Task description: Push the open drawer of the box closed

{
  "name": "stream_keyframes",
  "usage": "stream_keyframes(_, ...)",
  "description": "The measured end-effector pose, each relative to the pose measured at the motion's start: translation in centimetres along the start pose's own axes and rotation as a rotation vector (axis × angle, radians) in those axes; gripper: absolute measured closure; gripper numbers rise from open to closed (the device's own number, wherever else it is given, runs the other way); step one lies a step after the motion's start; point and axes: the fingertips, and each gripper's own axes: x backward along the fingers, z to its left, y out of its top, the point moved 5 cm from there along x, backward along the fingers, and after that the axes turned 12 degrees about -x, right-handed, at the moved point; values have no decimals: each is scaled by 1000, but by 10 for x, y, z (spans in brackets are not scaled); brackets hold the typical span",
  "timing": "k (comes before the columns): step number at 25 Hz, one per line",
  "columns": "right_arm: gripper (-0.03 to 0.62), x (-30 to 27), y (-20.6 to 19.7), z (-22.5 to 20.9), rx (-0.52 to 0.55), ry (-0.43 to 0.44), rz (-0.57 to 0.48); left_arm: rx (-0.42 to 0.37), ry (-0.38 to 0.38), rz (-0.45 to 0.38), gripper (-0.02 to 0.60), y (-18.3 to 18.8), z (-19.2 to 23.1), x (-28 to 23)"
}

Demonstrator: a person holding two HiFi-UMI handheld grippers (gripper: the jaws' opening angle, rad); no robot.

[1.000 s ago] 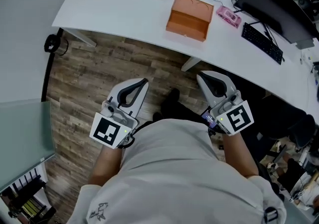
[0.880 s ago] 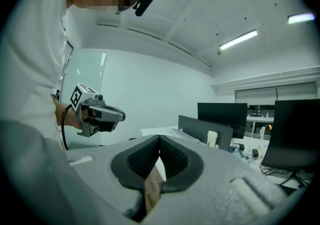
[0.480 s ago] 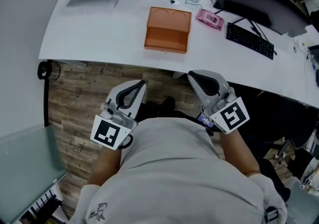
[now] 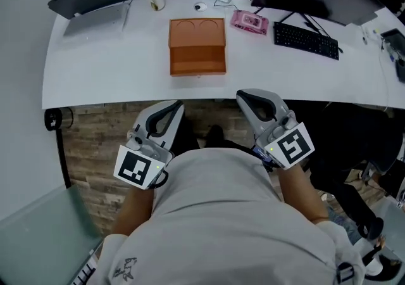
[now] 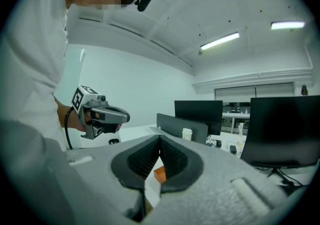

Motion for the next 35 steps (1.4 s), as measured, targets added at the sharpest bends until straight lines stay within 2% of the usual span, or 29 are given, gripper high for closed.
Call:
stream_keyframes(11, 591, -42, -1, -15, -29, -87, 29, 15, -91, 18, 582, -17, 58, -19)
stream_keyframes(20, 591, -86, -11, -19, -49, -158, 49, -4, -166, 28, 582, -36, 101, -23)
stream_keyframes(27, 591, -122, -30, -24, -75, -221, 95, 8, -226, 8, 583, -60, 135, -36)
stream_keyframes(35, 591, -150, -57, -38, -141, -295, 142, 8, -320, 58, 581, -95, 153, -54)
